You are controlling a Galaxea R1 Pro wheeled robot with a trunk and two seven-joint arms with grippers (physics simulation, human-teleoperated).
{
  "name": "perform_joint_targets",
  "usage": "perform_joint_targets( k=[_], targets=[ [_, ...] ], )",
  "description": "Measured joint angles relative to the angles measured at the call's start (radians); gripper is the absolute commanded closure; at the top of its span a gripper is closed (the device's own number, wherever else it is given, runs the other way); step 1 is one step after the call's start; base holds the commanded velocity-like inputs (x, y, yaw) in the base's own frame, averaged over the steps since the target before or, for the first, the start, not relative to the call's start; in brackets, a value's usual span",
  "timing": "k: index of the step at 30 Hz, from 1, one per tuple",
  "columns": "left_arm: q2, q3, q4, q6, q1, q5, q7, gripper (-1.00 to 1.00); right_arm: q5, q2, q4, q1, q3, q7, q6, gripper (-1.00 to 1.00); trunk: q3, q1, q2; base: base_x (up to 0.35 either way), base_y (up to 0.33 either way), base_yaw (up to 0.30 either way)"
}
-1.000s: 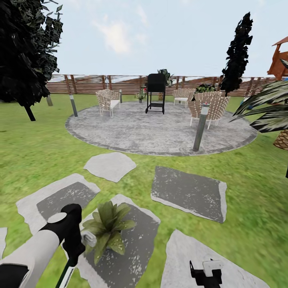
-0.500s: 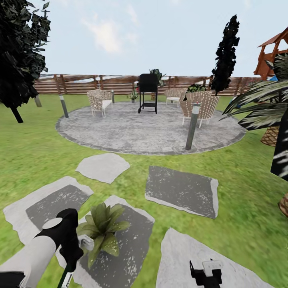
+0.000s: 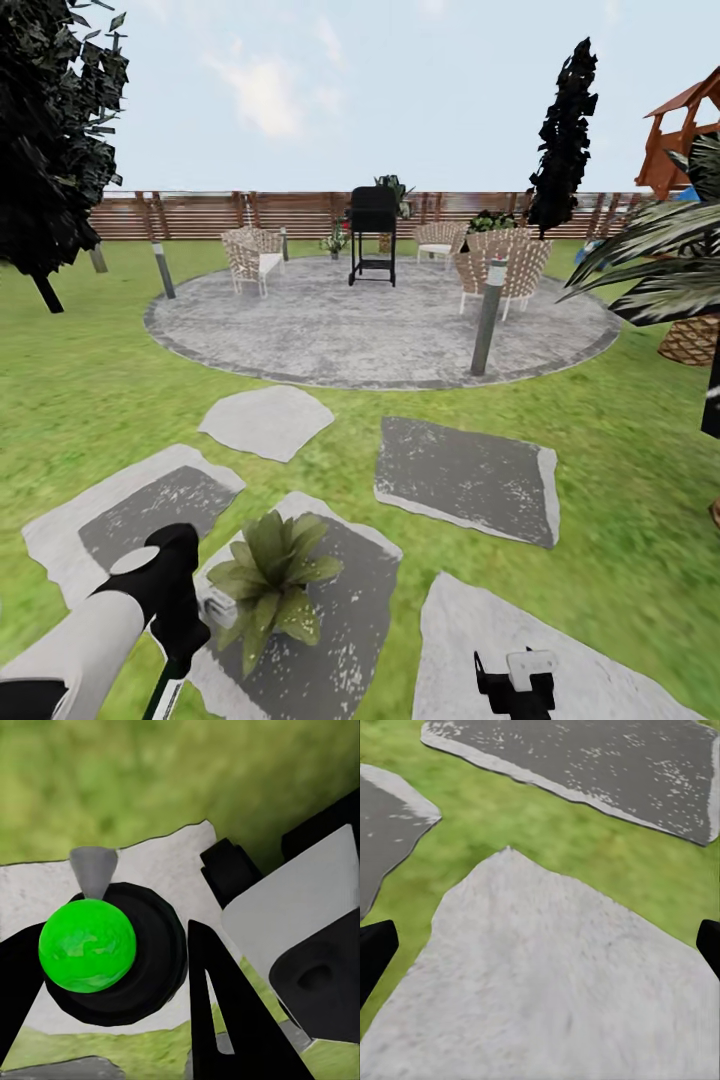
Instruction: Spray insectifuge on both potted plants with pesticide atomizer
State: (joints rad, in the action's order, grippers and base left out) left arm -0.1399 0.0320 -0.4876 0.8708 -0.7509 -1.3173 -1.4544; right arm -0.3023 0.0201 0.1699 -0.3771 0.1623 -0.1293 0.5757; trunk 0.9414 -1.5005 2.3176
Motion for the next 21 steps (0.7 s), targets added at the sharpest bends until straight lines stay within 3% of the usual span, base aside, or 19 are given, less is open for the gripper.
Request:
perform_joint_targets(
  k=[6,10,15,21],
  targets=[
    [0.001,-0.001,0.015,0.0,0.013,0.004,0.0,1.0,0.0,0.0,0.0,0.0,-0.001,0.0,0.0,-1.0,0.0,0.0,0.0,0.005,0.01,-0.056],
    [0.001,0.0,0.022,-0.002,0.037,0.035,0.002,1.0,0.0,0.0,0.0,0.001,-0.001,0.0,0.0,-1.0,0.0,0.0,0.0,0.0,0.0,-0.241],
    [-0.007,-0.001,0.015,-0.002,0.046,0.044,0.036,1.0,0.0,0.0,0.0,0.0,-0.001,0.0,0.0,-1.0,0.0,0.0,0.0,-0.009,0.004,-0.086],
    [-0.01,-0.026,0.008,-0.001,0.046,0.047,0.047,1.0,0.0,0.0,0.0,0.0,0.0,0.0,0.001,-1.0,0.0,0.0,0.0,-0.178,0.176,-0.003]
  ],
)
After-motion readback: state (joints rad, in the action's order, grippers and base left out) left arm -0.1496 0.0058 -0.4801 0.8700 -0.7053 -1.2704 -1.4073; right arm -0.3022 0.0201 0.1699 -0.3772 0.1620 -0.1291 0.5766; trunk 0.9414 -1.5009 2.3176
